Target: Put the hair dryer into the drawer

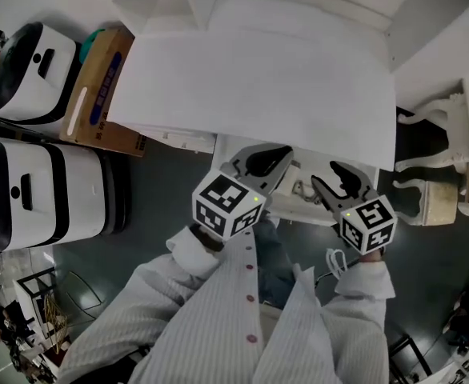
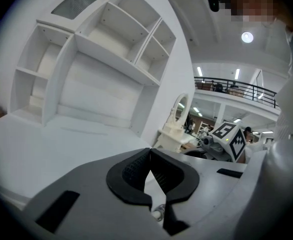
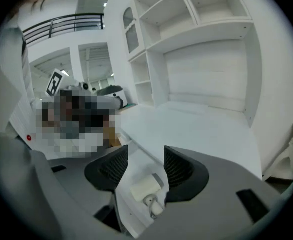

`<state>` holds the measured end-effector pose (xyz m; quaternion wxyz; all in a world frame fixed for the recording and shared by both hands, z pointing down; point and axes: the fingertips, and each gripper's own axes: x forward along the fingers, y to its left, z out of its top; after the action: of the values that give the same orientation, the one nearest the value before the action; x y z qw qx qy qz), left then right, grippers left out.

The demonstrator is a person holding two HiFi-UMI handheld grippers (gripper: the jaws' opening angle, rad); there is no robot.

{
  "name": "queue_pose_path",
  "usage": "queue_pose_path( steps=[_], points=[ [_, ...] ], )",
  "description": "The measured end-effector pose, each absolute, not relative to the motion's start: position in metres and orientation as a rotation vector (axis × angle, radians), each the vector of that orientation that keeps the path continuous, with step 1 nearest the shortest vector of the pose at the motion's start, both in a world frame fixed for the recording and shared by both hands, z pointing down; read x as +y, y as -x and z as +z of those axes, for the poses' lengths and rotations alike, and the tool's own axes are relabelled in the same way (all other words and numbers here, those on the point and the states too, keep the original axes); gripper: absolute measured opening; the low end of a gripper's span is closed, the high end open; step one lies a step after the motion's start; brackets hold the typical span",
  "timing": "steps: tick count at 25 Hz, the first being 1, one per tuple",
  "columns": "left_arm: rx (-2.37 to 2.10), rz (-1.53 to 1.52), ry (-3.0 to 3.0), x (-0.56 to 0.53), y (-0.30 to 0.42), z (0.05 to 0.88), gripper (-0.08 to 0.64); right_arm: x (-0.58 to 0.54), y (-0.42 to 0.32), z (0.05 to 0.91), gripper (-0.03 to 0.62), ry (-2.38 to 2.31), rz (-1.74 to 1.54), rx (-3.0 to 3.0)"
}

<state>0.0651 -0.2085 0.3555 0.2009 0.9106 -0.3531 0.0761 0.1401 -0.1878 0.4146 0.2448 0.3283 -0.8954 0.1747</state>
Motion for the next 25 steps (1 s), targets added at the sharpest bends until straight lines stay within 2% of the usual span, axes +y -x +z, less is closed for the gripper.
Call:
queue_pose_path(
  steps=[10,19,25],
  points=[
    [-0.913,0.082,-2.654,-0.204,-0.08,0.282,0.009,-0.182,-0.135,0.292,0.215,-1.122,0.468,-2.742],
    [-0.816,-0.102,-2.695,-0.199,-0.092,0.216,0.009,-0.171,-0.134,0.194,0.21,-1.249,0.247,-2.878],
    [-0.809,-0.084,-2.717,-0.191,-0.094,0.213,0.009,-0.165,-0.133,0.187,0.112,-1.295,0.138,-2.818]
  ],
)
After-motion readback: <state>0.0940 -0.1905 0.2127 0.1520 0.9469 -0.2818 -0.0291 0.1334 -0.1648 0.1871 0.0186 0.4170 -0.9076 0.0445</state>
